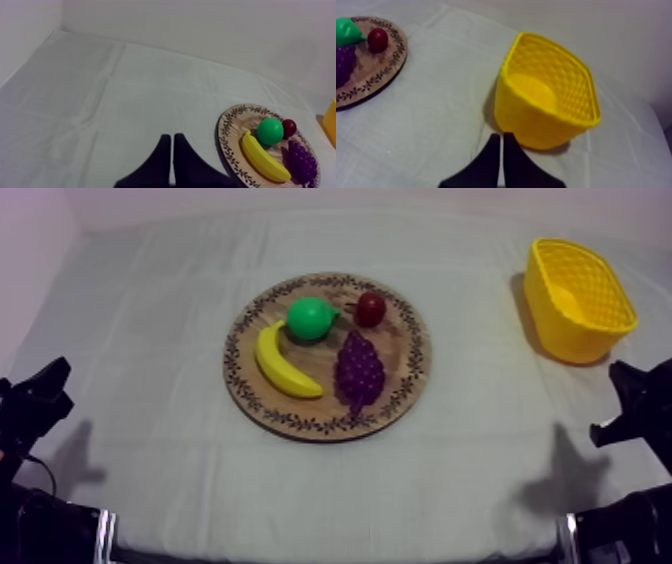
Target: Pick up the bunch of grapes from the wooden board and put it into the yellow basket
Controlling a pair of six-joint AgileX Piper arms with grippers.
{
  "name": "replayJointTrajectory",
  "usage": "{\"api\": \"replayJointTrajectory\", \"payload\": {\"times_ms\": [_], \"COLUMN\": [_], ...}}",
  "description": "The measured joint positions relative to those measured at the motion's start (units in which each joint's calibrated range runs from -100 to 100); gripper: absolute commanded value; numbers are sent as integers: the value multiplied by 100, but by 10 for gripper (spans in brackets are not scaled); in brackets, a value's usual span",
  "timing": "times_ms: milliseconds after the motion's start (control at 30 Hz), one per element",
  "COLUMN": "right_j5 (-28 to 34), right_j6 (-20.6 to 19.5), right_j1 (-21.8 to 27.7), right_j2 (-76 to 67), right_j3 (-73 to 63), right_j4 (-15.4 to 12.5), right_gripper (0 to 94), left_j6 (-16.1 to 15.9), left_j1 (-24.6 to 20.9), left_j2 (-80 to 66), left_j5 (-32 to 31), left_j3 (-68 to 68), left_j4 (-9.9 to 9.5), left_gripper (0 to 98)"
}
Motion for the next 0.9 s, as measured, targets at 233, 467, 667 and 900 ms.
{"api": "replayJointTrajectory", "payload": {"times_ms": [233,467,667,900], "right_j5": [-198,-15,745,1892], "right_j6": [-47,-242,-388,-627], "right_j1": [-312,-721,-1031,-1538], "right_j2": [1042,2304,3585,4969], "right_j3": [-976,-2284,-3710,-5448], "right_j4": [91,365,365,312], "right_gripper": [4,4,4,4], "left_j6": [0,0,0,0], "left_j1": [0,0,0,0], "left_j2": [0,0,0,0], "left_j5": [0,0,0,0], "left_j3": [0,0,0,0], "left_j4": [0,0,0,0], "left_gripper": [1,1,1,1]}}
